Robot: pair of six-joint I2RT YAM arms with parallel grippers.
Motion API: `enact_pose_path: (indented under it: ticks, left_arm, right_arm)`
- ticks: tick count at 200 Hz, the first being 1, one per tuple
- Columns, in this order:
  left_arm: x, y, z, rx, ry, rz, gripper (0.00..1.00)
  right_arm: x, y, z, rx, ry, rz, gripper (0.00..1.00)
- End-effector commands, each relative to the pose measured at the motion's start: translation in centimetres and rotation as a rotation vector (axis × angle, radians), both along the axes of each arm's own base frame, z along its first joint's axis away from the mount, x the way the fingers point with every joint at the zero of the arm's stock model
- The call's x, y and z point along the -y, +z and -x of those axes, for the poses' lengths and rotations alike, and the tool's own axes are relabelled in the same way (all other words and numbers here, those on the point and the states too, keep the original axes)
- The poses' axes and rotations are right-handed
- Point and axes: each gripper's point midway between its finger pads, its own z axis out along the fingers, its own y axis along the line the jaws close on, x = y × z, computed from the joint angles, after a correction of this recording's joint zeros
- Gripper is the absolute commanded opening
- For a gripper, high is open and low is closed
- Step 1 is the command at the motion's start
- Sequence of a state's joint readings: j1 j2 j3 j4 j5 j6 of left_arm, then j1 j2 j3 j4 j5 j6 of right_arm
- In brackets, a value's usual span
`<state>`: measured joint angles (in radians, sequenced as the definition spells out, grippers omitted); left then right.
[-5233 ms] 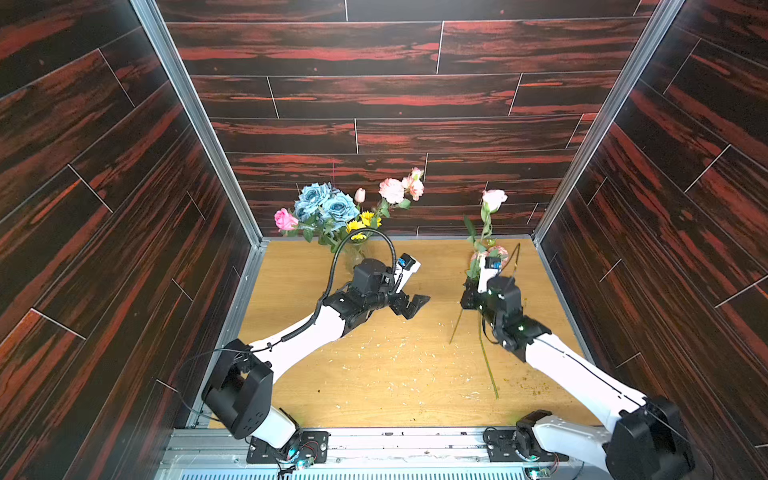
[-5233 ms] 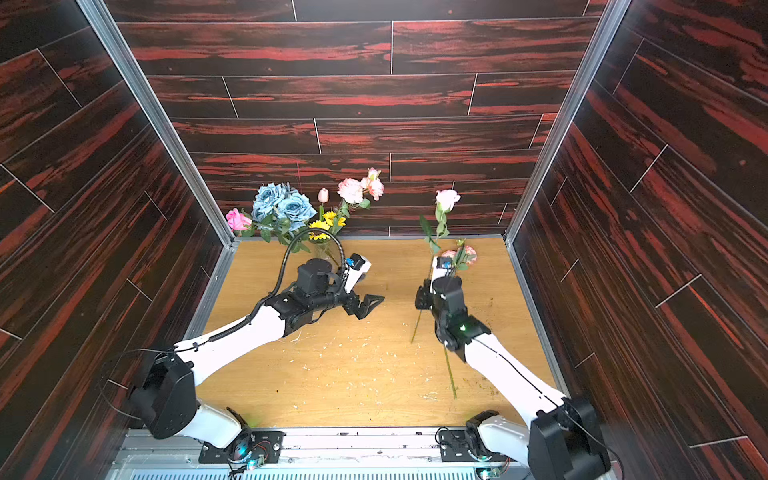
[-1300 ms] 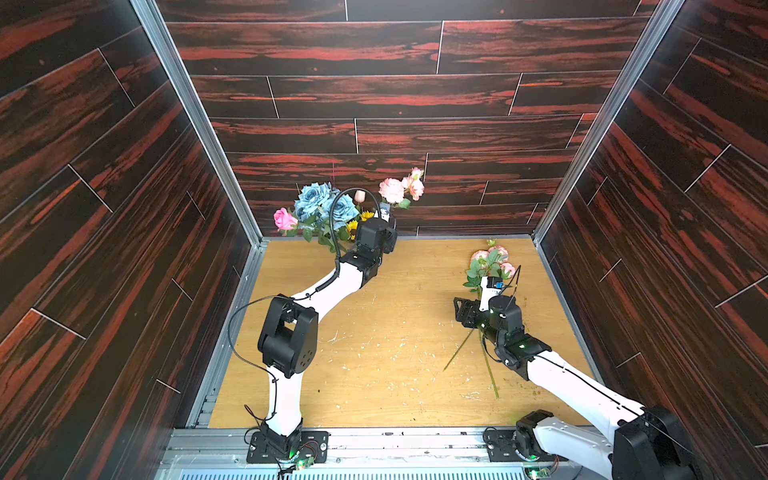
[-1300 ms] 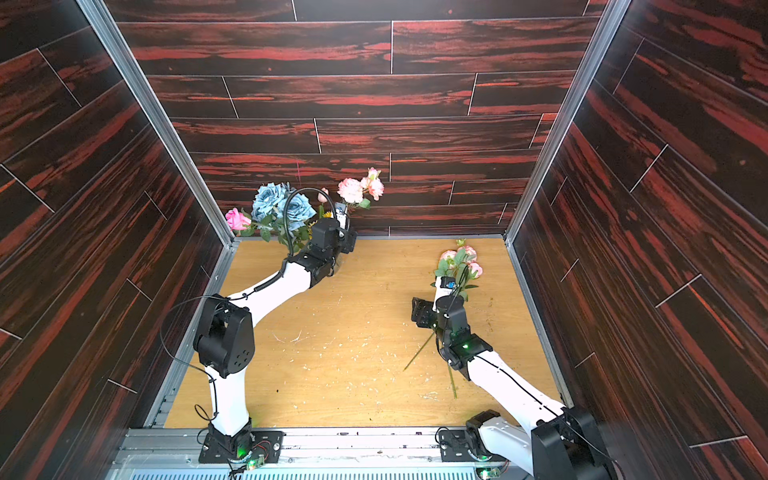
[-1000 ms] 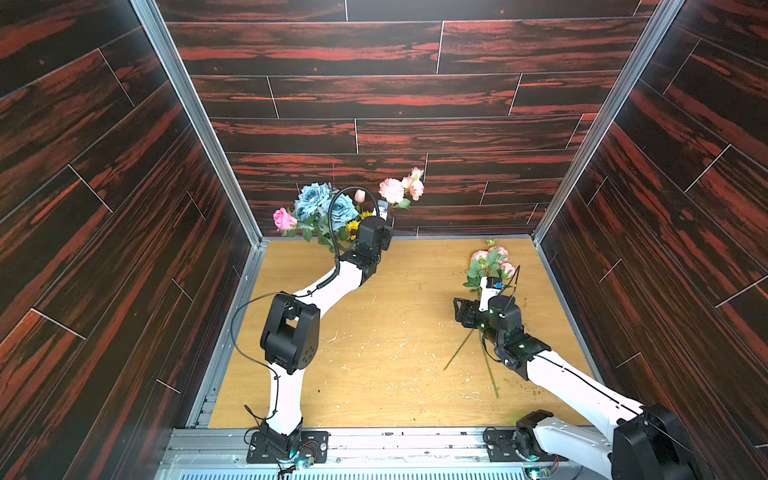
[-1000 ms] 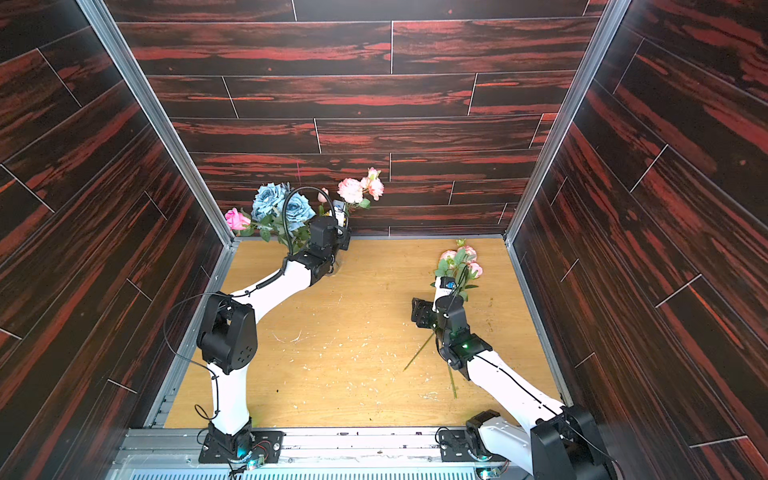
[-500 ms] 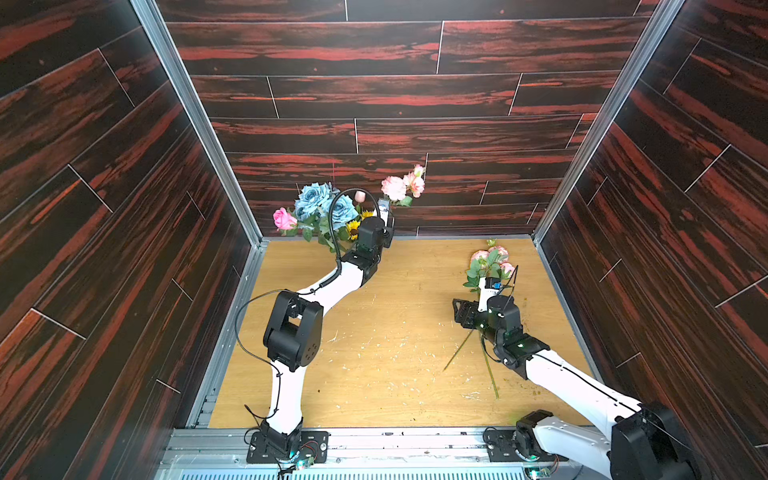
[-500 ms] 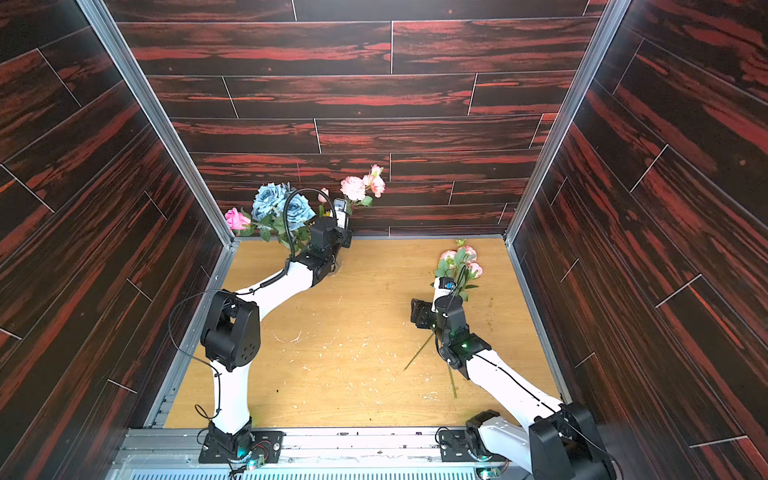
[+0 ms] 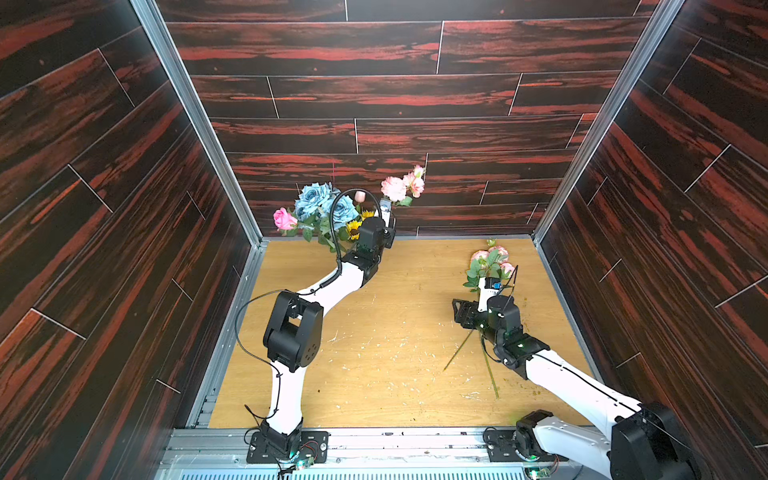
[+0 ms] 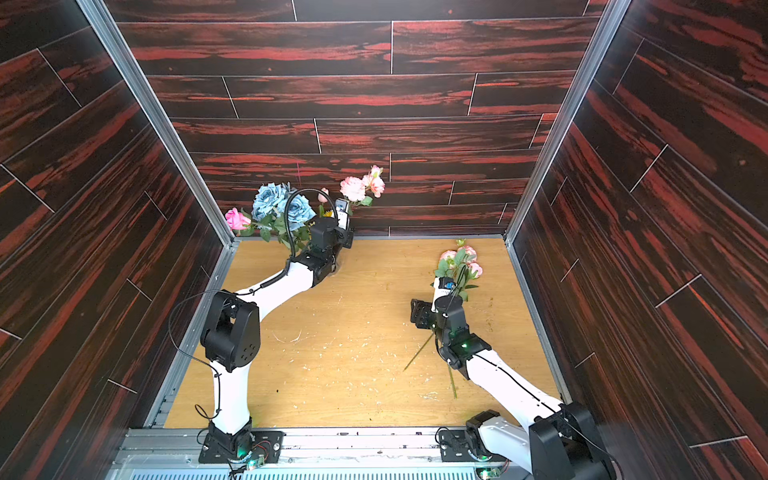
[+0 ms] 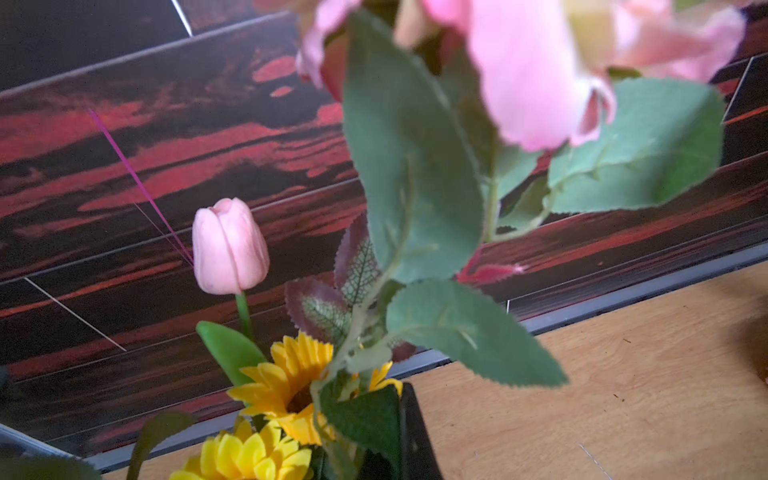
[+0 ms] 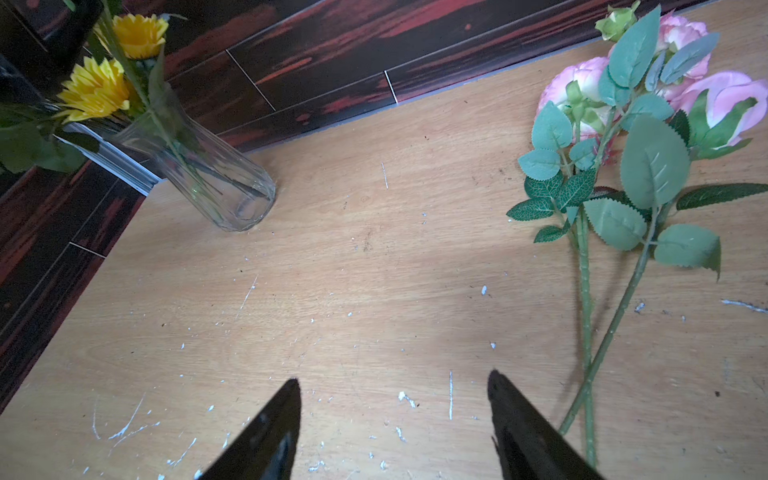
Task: Pick out pink flowers from the vase
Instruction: Pick up the flower from the vase.
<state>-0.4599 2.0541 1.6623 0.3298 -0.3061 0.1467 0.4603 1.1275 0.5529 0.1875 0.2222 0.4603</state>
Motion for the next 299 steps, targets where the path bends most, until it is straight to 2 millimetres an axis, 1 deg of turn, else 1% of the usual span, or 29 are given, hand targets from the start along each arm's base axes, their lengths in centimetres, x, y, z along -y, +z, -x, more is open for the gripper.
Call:
enact_pose_path:
  ticks: [1,48,70,72,76,90,97,101,109,114,119,129,168,184,192,214,226,240,253,260,278,299]
  left_arm:
    - [-0.8,5.2,1.1,0.087,-0.006,0.029,0.0]
    - [-1.0,6.6,1.4,0.103,-0.007,0.021,0.0]
    - [-0.9,6.4,1.4,0.093,-0.013,0.016,0.0]
    - [-1.0,6.4,1.4,0.092,-0.014,0.017,0.02]
    - [-0.9,6.2,1.4,0.086,-0.014,0.016,0.1]
    - [-0.8,5.7,1.4,0.074,-0.024,0.015,0.42]
    - [-0.8,5.5,1.5,0.073,-0.025,0.014,0.57]
    - [-0.8,5.4,1.4,0.071,-0.024,0.014,0.64]
    - [-0.8,5.2,1.4,0.068,-0.021,0.013,0.73]
    - [-0.9,5.1,1.3,0.067,-0.018,0.011,0.76]
    - [-0.8,5.0,1.2,0.066,-0.018,0.01,0.78]
    - [-0.8,4.9,1.1,0.063,-0.019,0.002,0.79]
    - [-0.7,4.6,0.0,0.054,-0.014,-0.025,0.79]
    - [-0.7,4.1,-0.6,0.041,-0.012,-0.031,0.74]
    - [-0.7,3.9,-0.9,0.036,-0.011,-0.033,0.7]
    - [-0.6,3.1,-1.5,0.017,-0.016,-0.036,0.53]
    - [-0.6,2.9,-1.7,0.011,-0.017,-0.038,0.46]
    - [-0.4,2.6,-1.8,0.004,-0.021,-0.041,0.42]
    - [-0.3,2.4,-1.9,-0.001,-0.025,-0.043,0.3]
    - [-0.3,2.4,-2.0,-0.003,-0.027,-0.043,0.26]
    - [-0.2,2.8,-1.9,-0.001,-0.036,-0.038,0.17]
    - [-0.1,3.7,-1.7,0.014,-0.044,-0.031,0.09]
  right_arm:
    - [-0.4,0.4,-0.1,0.005,0.008,-0.009,0.73]
    - [-0.4,0.4,0.0,0.004,0.013,-0.01,0.73]
    - [-0.4,0.5,-0.1,0.005,0.013,-0.011,0.73]
    - [-0.4,0.4,0.0,0.003,0.014,-0.011,0.73]
    - [-0.5,0.5,-0.1,0.004,0.015,-0.012,0.73]
    - [-0.5,0.5,-0.1,0.004,0.015,-0.012,0.73]
    - [-0.5,0.5,-0.1,0.004,0.017,-0.012,0.73]
    - [-0.5,0.5,-0.1,0.004,0.017,-0.011,0.73]
    - [-0.5,0.4,-0.1,0.003,0.018,-0.012,0.73]
    - [-0.5,0.4,0.0,0.001,0.019,-0.012,0.73]
    - [-0.5,0.5,-0.1,0.002,0.019,-0.013,0.73]
    - [-0.6,0.4,-0.1,0.0,0.02,-0.013,0.73]
    - [-0.7,0.4,-0.1,-0.001,0.027,-0.014,0.73]
    - [-0.8,0.5,-0.1,0.0,0.029,-0.014,0.73]
    - [-0.7,0.5,-0.1,0.0,0.028,-0.014,0.73]
    - [-0.7,0.4,-0.1,-0.001,0.028,-0.013,0.73]
    - [-0.8,0.4,-0.1,-0.001,0.029,-0.013,0.73]
    - [-0.8,0.4,-0.1,-0.002,0.03,-0.014,0.73]
    - [-0.8,0.4,-0.1,-0.003,0.031,-0.013,0.73]
    - [-0.8,0.4,-0.1,-0.004,0.031,-0.013,0.73]
    - [-0.8,0.4,-0.1,-0.003,0.032,-0.014,0.73]
    - [-0.8,0.3,-0.1,-0.005,0.031,-0.012,0.73]
